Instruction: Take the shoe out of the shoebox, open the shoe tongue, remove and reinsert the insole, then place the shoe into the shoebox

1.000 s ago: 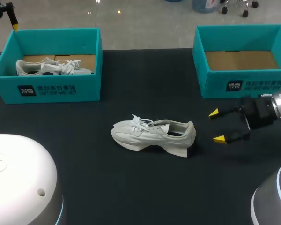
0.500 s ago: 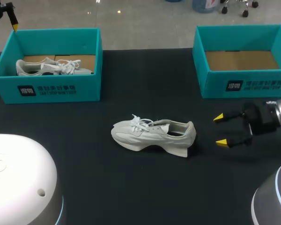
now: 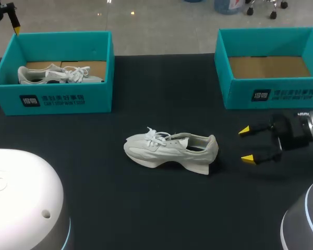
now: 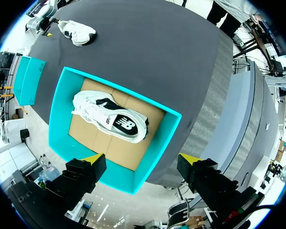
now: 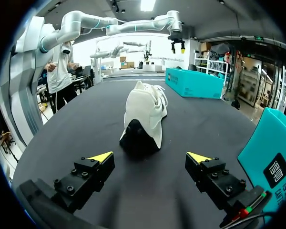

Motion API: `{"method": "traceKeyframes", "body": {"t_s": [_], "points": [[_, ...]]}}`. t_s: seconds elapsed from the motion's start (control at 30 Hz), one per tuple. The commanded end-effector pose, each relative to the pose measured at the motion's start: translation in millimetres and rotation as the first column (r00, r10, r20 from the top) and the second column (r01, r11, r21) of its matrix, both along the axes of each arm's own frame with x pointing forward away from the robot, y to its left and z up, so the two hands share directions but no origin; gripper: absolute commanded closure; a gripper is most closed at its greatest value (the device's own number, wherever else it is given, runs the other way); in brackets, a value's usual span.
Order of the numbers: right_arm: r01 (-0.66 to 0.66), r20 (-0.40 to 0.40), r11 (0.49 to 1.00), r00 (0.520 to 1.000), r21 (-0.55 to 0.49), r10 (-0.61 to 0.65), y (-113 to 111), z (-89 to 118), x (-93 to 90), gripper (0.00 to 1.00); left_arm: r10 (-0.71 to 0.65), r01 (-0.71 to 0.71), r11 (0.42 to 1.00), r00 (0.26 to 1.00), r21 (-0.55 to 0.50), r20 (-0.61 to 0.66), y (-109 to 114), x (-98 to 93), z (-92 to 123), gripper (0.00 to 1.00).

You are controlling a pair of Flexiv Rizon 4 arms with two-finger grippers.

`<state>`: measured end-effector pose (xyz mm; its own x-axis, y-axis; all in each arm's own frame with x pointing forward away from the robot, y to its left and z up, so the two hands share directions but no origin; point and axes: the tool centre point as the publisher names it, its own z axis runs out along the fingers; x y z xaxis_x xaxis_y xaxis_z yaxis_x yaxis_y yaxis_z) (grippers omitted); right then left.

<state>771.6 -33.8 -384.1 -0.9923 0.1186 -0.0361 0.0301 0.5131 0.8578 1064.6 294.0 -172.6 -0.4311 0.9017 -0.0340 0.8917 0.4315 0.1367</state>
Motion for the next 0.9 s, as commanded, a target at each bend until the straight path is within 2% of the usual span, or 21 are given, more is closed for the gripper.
{"method": "traceKeyframes", "body": {"t_s": [0.03,0.27,0.63,0.9], "points": [[0.001,0.000,1.000,1.000,-0.002,-0.001,0.7,0.0,0.1,0.00,0.001,-0.001,1.000,1.000,0.002,0.001,-0.3,-0.6,0.1,0.00],[0.147,0.050,0.989,0.988,-0.018,-0.146,14.4,7.7,-2.1,0.00,0.001,-0.001,1.000,1.000,0.002,0.001,-0.3,-0.6,0.1,0.00],[0.213,0.060,0.977,0.976,-0.022,-0.211,45.2,7.1,-14.3,0.00,0.001,-0.001,1.000,1.000,0.002,0.001,-0.3,-0.6,0.1,0.00],[0.358,0.074,0.933,0.932,-0.028,-0.356,59.2,4.0,-16.0,0.00,0.001,-0.001,1.000,1.000,0.002,0.001,-0.3,-0.6,0.1,0.00]]}}
